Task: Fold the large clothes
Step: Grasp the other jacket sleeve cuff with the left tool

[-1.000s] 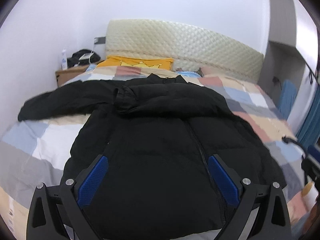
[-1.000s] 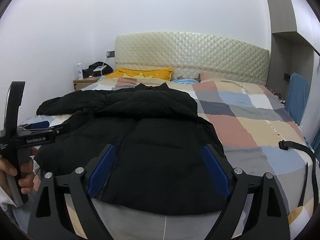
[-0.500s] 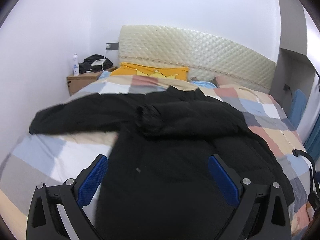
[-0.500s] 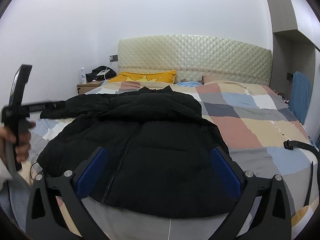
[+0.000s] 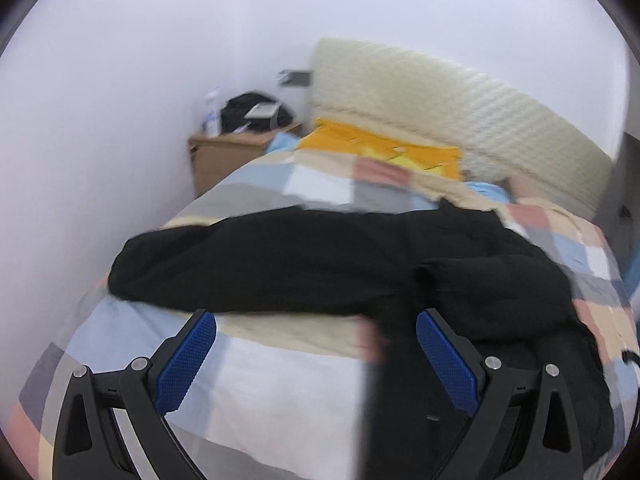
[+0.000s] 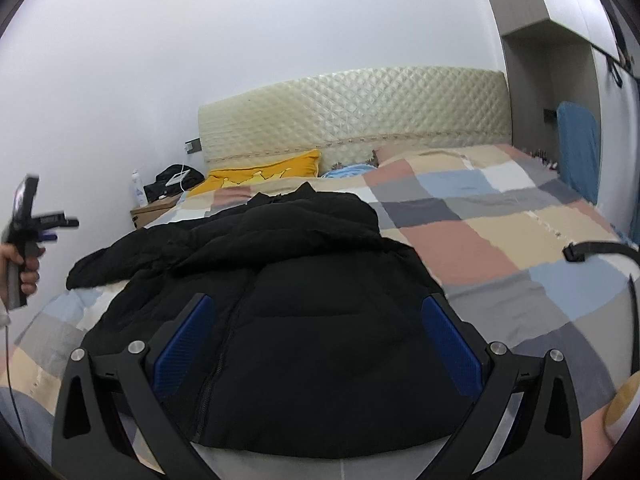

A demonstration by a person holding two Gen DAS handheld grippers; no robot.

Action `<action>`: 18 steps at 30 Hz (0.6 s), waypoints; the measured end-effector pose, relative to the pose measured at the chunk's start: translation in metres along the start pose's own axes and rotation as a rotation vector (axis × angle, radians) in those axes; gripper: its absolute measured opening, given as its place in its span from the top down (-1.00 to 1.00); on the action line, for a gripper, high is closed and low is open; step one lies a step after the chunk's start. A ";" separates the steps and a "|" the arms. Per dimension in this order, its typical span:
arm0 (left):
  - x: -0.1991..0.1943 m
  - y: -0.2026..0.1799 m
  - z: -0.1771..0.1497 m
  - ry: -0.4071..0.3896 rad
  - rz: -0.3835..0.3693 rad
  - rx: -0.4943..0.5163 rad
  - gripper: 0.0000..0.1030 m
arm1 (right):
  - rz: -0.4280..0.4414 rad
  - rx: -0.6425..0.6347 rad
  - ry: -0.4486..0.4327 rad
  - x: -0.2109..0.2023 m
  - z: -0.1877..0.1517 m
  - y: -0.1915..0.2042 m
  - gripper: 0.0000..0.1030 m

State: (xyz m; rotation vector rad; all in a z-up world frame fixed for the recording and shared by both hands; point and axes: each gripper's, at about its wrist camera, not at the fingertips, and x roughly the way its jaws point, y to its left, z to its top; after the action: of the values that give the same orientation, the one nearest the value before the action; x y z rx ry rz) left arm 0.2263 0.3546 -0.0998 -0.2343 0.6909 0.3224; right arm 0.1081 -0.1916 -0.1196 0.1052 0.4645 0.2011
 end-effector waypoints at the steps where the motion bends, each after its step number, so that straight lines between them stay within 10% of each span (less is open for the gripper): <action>1: 0.011 0.014 0.002 0.018 0.019 -0.019 -0.98 | 0.003 -0.003 0.001 0.002 0.000 0.001 -1.00; 11: 0.095 0.133 0.003 0.139 0.196 -0.178 -0.95 | -0.032 -0.087 -0.003 0.020 -0.001 0.016 -1.00; 18: 0.140 0.206 -0.022 0.175 0.024 -0.446 -0.92 | -0.047 -0.078 0.092 0.048 -0.002 0.022 -1.00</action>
State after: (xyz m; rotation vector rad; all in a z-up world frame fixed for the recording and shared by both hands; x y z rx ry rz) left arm 0.2389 0.5679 -0.2295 -0.6851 0.7896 0.4823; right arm 0.1454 -0.1599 -0.1393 0.0084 0.5494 0.1783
